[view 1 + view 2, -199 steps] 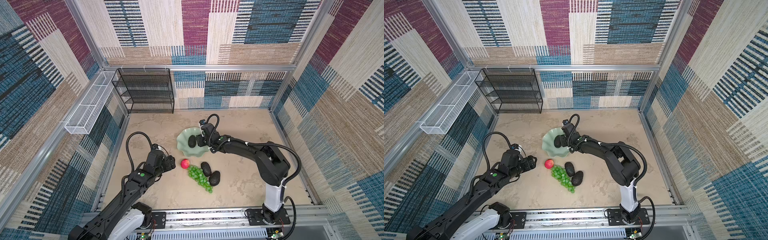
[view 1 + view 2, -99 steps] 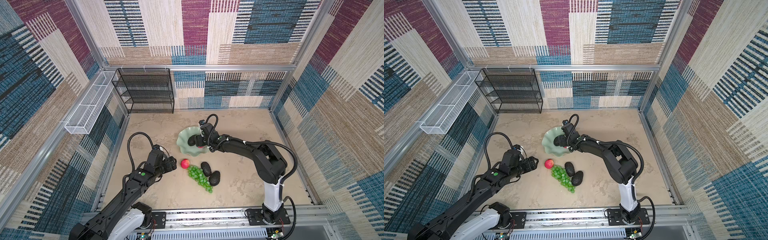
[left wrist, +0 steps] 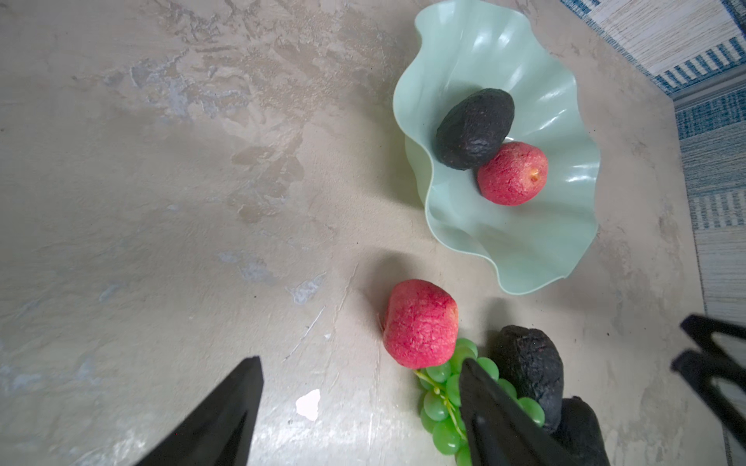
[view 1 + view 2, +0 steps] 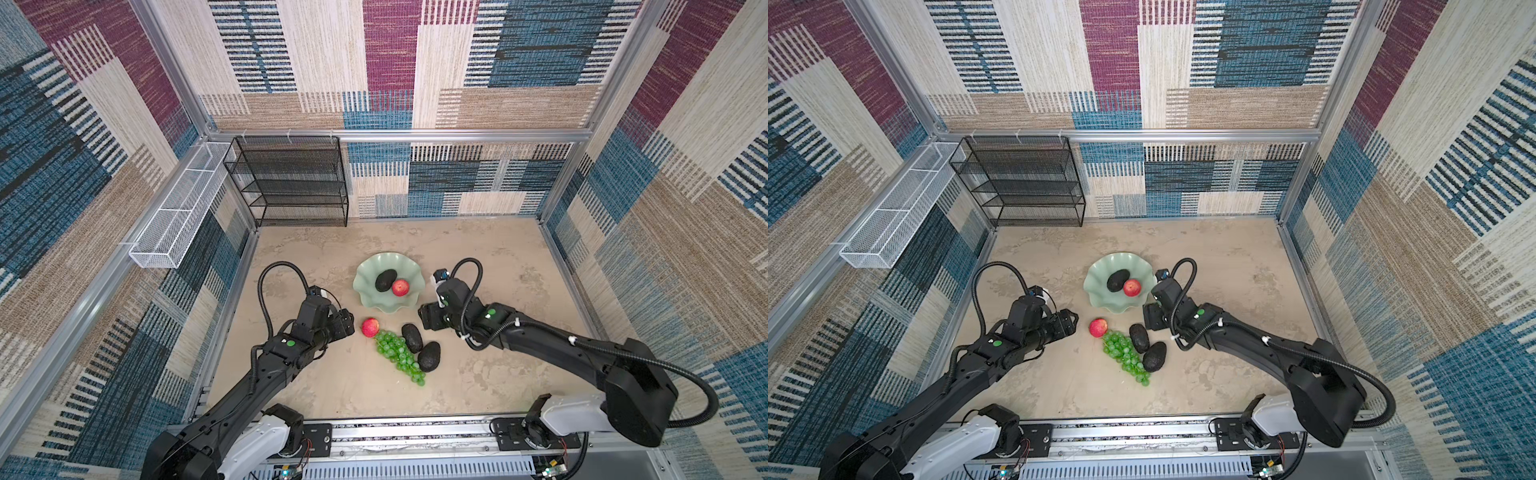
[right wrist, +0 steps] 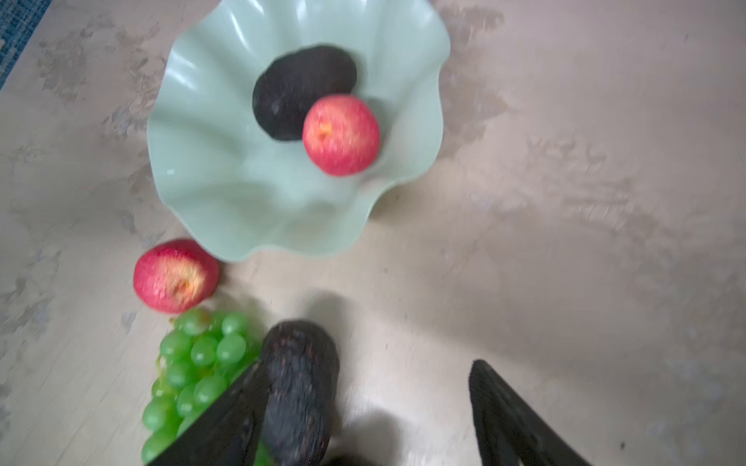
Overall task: Place and organize the fake fruits in the fruit bowl
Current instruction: 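Carry the red apple into the bowl with the right gripper and release it, then grasp the avocado beside the grapes with the right gripper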
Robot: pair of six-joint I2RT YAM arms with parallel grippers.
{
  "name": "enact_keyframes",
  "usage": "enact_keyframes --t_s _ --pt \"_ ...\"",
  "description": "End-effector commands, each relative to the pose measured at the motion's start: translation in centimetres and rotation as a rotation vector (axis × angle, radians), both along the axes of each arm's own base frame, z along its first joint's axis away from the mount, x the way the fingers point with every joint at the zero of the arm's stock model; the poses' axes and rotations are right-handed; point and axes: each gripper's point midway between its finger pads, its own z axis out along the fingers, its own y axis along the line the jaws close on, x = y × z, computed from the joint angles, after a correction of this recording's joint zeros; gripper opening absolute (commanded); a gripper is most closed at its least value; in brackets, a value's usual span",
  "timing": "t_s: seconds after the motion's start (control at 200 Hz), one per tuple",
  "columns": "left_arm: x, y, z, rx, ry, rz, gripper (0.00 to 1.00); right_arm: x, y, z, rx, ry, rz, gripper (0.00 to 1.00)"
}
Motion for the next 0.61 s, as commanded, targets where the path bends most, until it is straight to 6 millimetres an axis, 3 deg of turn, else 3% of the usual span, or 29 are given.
enact_keyframes --t_s 0.0,0.2,0.601 --pt "1.2 -0.2 0.9 0.004 -0.051 0.000 0.80 -3.5 -0.1 -1.7 0.093 0.154 -0.055 0.80" --pt "1.2 -0.5 0.7 -0.009 -0.045 -0.007 0.80 -5.9 0.8 -4.3 0.124 0.253 -0.034 0.81" --pt "0.8 0.0 0.5 -0.002 -0.049 0.011 0.80 -7.0 1.3 -7.3 0.166 0.332 -0.046 0.72"
